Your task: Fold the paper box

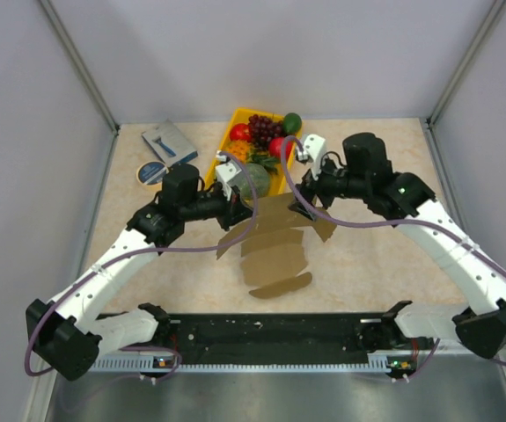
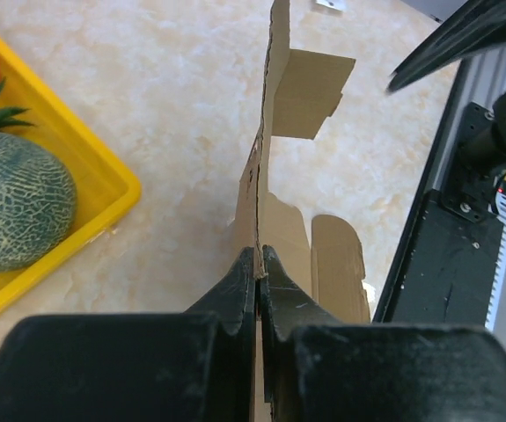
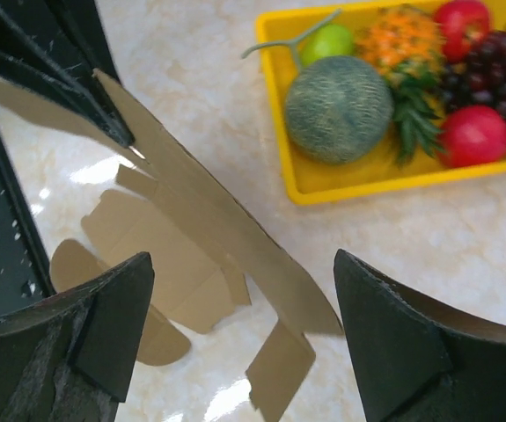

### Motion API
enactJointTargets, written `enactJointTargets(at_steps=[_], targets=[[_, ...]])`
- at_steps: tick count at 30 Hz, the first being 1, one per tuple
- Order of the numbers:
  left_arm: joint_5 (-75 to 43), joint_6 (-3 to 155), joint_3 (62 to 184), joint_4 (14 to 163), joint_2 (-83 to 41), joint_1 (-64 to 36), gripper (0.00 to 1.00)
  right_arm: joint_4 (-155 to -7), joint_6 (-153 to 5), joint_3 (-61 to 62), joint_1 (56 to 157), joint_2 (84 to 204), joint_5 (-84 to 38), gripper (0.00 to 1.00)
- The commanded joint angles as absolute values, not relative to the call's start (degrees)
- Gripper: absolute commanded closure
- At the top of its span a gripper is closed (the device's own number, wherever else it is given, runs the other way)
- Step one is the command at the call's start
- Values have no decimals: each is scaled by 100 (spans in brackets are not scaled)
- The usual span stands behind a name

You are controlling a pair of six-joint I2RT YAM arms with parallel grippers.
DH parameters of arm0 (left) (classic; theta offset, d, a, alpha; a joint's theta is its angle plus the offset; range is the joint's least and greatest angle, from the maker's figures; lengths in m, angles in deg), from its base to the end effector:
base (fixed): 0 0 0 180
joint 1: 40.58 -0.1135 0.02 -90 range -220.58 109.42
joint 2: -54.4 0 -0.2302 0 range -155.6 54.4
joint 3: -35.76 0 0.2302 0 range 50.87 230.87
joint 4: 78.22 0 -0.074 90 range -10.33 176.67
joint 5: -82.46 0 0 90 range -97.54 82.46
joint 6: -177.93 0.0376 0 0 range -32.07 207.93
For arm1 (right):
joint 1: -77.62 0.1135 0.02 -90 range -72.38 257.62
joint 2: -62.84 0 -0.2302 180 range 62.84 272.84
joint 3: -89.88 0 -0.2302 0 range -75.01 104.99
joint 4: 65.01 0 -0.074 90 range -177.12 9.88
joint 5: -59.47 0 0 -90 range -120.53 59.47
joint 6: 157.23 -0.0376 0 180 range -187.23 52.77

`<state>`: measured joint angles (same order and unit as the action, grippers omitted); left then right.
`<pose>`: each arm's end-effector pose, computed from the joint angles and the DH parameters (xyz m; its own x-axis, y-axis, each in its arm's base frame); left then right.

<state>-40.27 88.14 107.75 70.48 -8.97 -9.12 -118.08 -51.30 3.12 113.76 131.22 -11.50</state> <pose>0.1957 -0.1436 0.3131 -0.3257 0.2029 -0.9234 0.8658 0.4565 -0.2051 0.1871 0.1518 0.3725 -0.1504 -0.4311 -0.8897 -0.8640 0.4947 -0.0936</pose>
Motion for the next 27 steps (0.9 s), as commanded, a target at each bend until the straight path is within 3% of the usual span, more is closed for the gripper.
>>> enactJointTargets(at_steps=[1,9,13,14,16,17,18,20,22,25,27], targets=[[-4709,9162,10940,7173,-809,-929,100,-11792,-4236,620,11339,13534,365,18],[-4806,9285,11028,7111,-879,-929,100,-11801,-4103,674,11330,14018,875,31],[-4806,8909,11116,7243,-879,-929,99,-11792,-4322,498,11330,14010,1104,53],[-4684,8803,11125,7304,-871,-929,95,-11792,-4410,480,11330,14001,1052,67],[-4447,8234,11099,7445,-853,-947,74,-11800,-4612,410,11339,13957,894,81],[-4115,8048,11064,7497,-783,-947,66,-11783,-4813,375,11330,13922,728,95],[-3937,7863,11028,7576,-731,-990,60,-11783,-4894,270,11321,13835,631,100],[-3456,7397,10818,7673,-468,-1052,35,-11687,-5253,77,11286,13755,342,100],[-3129,7029,10476,7926,-178,-1114,23,-11590,-5692,-56,11085,13615,331,100],[-2610,6799,9931,8200,481,-1123,21,-11414,-6254,-363,10655,13483,471,100],[-2294,6702,9484,8262,842,-1123,26,-11283,-6484,-592,10374,13430,524,100]])
